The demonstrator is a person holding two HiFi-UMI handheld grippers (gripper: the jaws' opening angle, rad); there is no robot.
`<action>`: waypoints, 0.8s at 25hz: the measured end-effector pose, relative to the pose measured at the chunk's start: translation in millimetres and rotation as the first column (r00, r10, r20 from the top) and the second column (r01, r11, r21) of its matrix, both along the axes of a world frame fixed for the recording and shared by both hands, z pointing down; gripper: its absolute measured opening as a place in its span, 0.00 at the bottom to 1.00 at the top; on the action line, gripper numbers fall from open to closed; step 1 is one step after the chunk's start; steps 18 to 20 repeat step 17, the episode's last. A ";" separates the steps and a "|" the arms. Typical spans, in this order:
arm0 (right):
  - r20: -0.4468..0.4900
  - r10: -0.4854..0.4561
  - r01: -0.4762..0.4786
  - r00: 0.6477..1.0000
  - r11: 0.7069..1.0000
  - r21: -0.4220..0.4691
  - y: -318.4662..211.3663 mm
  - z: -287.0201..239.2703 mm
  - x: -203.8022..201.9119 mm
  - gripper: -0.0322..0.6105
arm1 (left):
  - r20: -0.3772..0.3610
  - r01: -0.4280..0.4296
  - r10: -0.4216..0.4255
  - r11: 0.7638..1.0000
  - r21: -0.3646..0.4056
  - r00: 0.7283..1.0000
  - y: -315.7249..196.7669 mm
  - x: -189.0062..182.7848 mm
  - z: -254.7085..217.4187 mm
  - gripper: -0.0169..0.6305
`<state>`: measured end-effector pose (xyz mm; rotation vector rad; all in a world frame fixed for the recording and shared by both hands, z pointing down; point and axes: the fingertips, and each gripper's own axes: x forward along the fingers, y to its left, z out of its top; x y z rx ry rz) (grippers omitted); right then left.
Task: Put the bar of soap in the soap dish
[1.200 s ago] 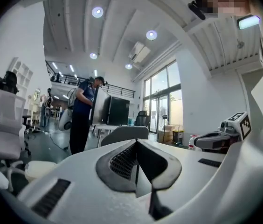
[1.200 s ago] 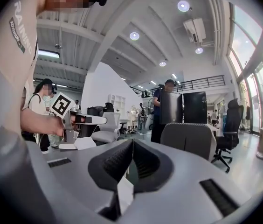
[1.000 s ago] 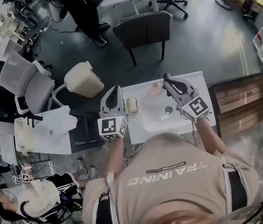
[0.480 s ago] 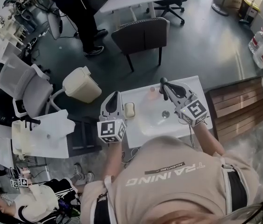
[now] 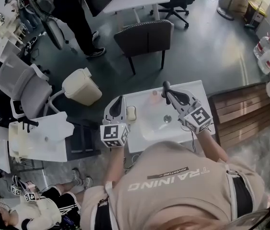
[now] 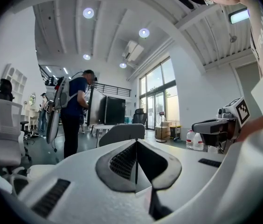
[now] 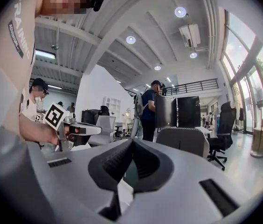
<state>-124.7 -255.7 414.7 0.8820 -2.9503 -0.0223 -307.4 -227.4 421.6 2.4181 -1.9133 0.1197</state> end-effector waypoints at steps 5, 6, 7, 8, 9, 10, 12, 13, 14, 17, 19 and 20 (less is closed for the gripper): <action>-0.024 0.001 -0.001 1.000 1.000 -0.020 0.1 15.1 1.4 0.07 | -0.012 -0.003 0.003 1.000 -0.023 1.000 -0.8 -3.0 12.0 0.04; -0.023 0.004 -0.005 1.000 1.000 -0.019 -0.3 15.7 2.4 0.07 | -0.015 0.000 0.000 1.000 -0.025 1.000 -0.6 -3.7 13.8 0.04; -0.022 0.008 -0.009 1.000 1.000 -0.020 -0.1 16.4 3.5 0.07 | -0.018 0.004 -0.005 1.000 -0.028 1.000 0.0 -4.3 15.7 0.04; -0.020 0.012 -0.012 1.000 1.000 -0.024 0.4 17.6 4.4 0.07 | -0.019 0.008 -0.009 0.999 -0.032 1.000 0.6 -5.0 17.5 0.04; -0.019 0.014 -0.014 1.000 0.999 -0.028 0.6 18.7 4.7 0.07 | -0.020 0.010 -0.010 0.999 -0.034 1.000 0.5 -5.6 18.9 0.04; -0.017 0.015 -0.016 1.000 0.999 -0.030 0.1 19.2 4.3 0.07 | -0.021 0.008 -0.009 0.999 -0.034 1.000 -0.6 -5.7 19.5 0.04; -0.014 0.015 -0.015 1.000 0.999 -0.029 -1.6 18.3 2.6 0.07 | -0.022 0.002 -0.003 1.000 -0.030 1.000 -3.3 -4.6 19.5 0.04; -0.013 0.014 -0.015 1.000 0.999 -0.032 -1.9 18.3 1.9 0.07 | -0.022 -0.001 0.000 1.000 -0.029 1.000 -4.1 -3.4 19.7 0.04; -0.014 0.014 -0.015 1.000 0.999 -0.037 -2.0 19.2 2.1 0.07 | -0.021 -0.004 0.003 1.000 -0.029 1.000 -4.6 -1.8 20.3 0.04; -0.036 0.020 -0.022 0.999 0.998 -0.063 -2.1 28.0 7.6 0.07 | -0.021 -0.017 0.016 0.999 -0.035 1.000 -6.3 4.5 22.6 0.04; -0.036 0.020 -0.022 0.999 0.998 -0.063 -2.1 28.0 7.6 0.07 | -0.021 -0.017 0.016 0.999 -0.035 1.000 -6.3 4.5 22.6 0.04; -0.036 0.020 -0.022 0.999 0.998 -0.063 -2.1 28.0 7.6 0.07 | -0.021 -0.017 0.016 0.999 -0.035 1.000 -6.3 4.5 22.6 0.04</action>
